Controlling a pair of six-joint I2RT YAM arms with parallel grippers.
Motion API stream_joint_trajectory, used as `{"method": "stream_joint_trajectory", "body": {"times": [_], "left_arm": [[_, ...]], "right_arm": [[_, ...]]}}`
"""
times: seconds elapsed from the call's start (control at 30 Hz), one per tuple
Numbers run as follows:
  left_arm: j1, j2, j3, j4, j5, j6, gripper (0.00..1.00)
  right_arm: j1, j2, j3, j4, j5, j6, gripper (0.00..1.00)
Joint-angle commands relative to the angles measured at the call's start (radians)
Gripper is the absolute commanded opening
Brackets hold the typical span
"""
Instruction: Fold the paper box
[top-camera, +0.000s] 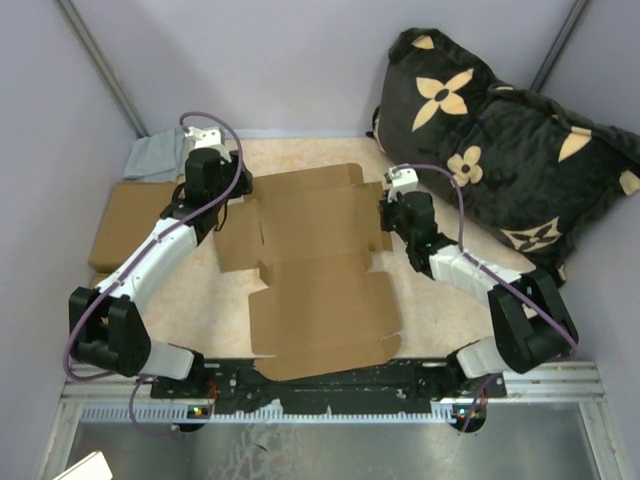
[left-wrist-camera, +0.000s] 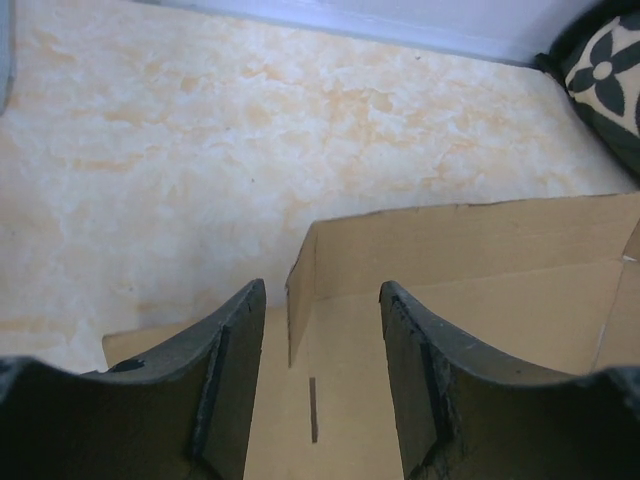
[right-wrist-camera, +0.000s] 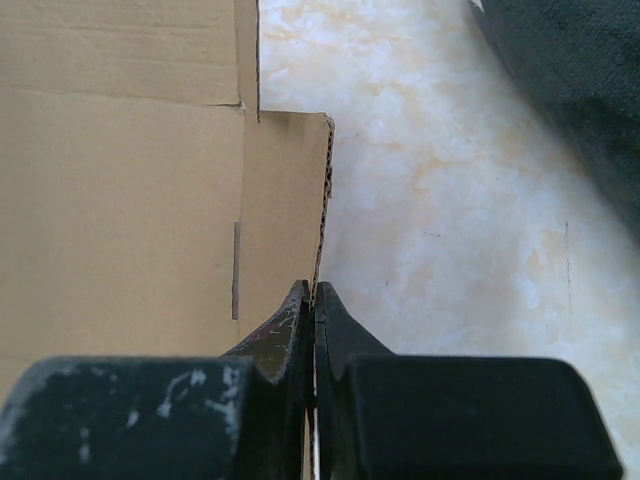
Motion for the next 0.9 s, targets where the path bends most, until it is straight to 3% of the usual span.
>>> {"method": "stream_joint_trajectory", "body": {"times": [0.0,0.2,0.4,0.5,0.7,0.8,0.87], "left_arm": [[0.005,0.046,0.074,-0.048,0.027,0.067,0.56],[0.012,0.130,0.180,-0.174,0.033,0.099,0.55],[0.019,0.149,0.191,-0.190,0.089,0.109,0.49],[0.024,0.159,0.207,-0.210,0.119,0.107,0.38],[0.024,0.148,0.181,-0.214,0.181,0.106,0.00],[0.024,0.132,0.149,-0.206,0.202,0.105,0.00],[0.023,0.110,0.127,-0.202,0.217,0.104,0.00]], "right_arm": [[0.010,-0.077,-0.035,0.139,0.005,-0.016,0.00],[0.010,-0.135,-0.078,0.146,0.010,-0.013,0.00],[0.012,-0.173,-0.098,0.148,0.000,-0.012,0.00],[0.012,-0.171,-0.093,0.134,-0.001,-0.012,0.00],[0.012,-0.161,-0.085,0.123,-0.002,0.004,0.00],[0.012,-0.155,-0.063,0.089,-0.002,0.026,0.03],[0.012,-0.148,-0.020,0.005,0.002,0.049,0.17]]}}
